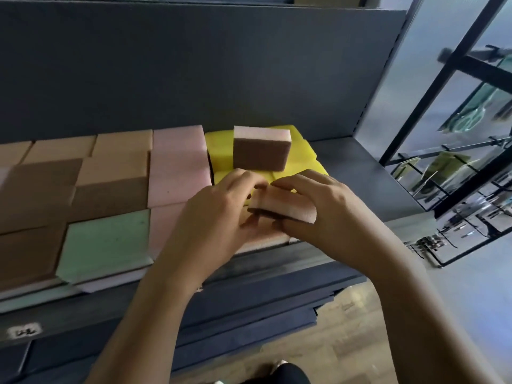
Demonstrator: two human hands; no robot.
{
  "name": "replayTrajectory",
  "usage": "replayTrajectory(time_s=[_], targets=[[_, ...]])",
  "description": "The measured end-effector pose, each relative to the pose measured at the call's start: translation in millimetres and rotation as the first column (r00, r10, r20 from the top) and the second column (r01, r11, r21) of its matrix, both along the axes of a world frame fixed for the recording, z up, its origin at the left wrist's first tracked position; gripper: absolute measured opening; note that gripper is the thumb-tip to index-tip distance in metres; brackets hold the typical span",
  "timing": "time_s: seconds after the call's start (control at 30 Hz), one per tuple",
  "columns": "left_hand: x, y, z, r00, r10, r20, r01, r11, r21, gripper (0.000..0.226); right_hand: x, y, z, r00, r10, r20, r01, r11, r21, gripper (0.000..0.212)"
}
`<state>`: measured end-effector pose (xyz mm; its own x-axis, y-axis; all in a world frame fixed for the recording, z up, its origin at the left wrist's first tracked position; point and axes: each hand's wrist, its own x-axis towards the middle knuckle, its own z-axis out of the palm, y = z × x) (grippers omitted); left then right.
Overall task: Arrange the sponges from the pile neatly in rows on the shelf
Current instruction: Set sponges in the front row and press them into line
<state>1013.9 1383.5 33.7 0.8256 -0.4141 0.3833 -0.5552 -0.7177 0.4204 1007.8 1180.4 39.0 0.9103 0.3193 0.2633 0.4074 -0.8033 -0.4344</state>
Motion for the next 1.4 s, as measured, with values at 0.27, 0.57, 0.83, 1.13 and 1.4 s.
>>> replayTrajectory(time_s=[0.27,0.57,0.83,1.13,1.4], targets=[[-9.5,15.1,-5.6,1.000,-0.019,-0.004,0.019,0.999,-0.042,0.049,2.1,5.1,-2.9,0.975,0.122,-0.187,-0.098,0.986,0.133,0.048],[-16.0,28.5,-11.6,0.998,0.049,0.028,-0.052,0.989,0.140,0.059,3.9,9.9,-21.3,0.989,0.151,-0.004,-0.151,0.988,0.017,0.050],[-19.6,38.2,-28.5,0.982,0.180,0.052,-0.188,0.947,0.259,0.071,3.2,13.4,-31.5,0.982,0.172,0.072,-0.164,0.981,-0.106,0.056],[-21.5,40.0,-32.8,0.977,0.209,0.042,-0.212,0.943,0.255,0.073,11.5,27.3,-36.5,0.975,0.219,0.036,-0.216,0.974,-0.074,0.056],[-20.4,43.4,-36.2,0.977,0.212,0.027,-0.212,0.947,0.243,0.069,23.3,33.0,-42.5,0.972,0.231,0.051,-0.228,0.972,-0.059,0.056]])
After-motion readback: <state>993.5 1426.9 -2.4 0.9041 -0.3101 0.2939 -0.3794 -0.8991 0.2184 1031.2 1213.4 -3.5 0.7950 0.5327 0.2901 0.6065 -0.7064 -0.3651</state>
